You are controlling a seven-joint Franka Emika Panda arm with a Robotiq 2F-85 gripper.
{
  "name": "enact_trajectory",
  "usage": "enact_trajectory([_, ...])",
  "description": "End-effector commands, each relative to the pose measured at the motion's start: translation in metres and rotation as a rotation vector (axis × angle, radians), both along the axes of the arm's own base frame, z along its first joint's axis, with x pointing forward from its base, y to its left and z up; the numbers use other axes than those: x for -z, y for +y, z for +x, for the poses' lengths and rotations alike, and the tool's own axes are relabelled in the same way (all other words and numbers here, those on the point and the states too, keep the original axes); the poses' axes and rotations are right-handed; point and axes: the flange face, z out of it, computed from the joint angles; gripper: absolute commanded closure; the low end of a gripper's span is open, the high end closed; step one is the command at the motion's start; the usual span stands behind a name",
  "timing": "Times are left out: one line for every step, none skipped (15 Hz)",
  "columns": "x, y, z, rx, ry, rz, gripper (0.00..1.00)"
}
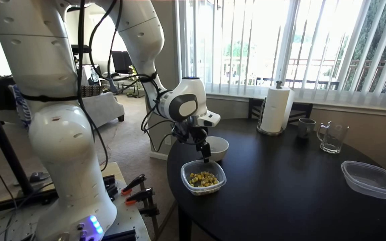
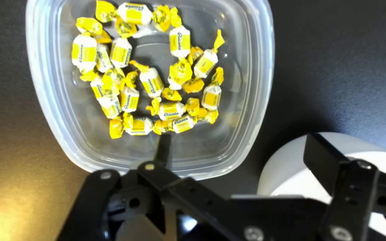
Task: Pour the contents of the lunchbox into the white bowl
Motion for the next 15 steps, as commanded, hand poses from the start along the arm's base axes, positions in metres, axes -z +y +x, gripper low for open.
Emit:
enact_trajectory([0.013,0.004,0.008,0.009,0.004,-0.028,0.00])
enact_trajectory([0.017,0.006,0.011,0.007,0.008,-0.035,0.00])
enact_trajectory([0.024,0.008,0.016,0.005,0.010,-0.038,0.00])
enact_trajectory([0.029,0.010,0.020,0.004,0.010,-0.037,0.00])
enact_trajectory([0.038,0.011,0.025,0.011,0.018,-0.037,0.00])
enact_trajectory([0.044,0.012,0.029,0.020,0.025,-0.034,0.00])
enact_trajectory([0.051,0.009,0.032,0.035,0.038,-0.038,0.00])
enact_trajectory([0.055,0.008,0.034,0.041,0.047,-0.038,0.00])
enact_trajectory([0.060,0.005,0.035,0.053,0.055,-0.039,0.03])
enact_trajectory([0.063,0.004,0.035,0.059,0.057,-0.037,0.26])
enact_trajectory([0.066,0.002,0.036,0.071,0.055,-0.037,0.27])
enact_trajectory([0.064,0.001,0.036,0.081,0.043,-0.029,0.30])
enact_trajectory([0.059,0.000,0.036,0.097,0.025,-0.023,0.37])
enact_trajectory([0.056,0.001,0.036,0.102,0.013,-0.017,0.43])
enact_trajectory([0.052,0.001,0.033,0.109,-0.002,-0.014,0.50])
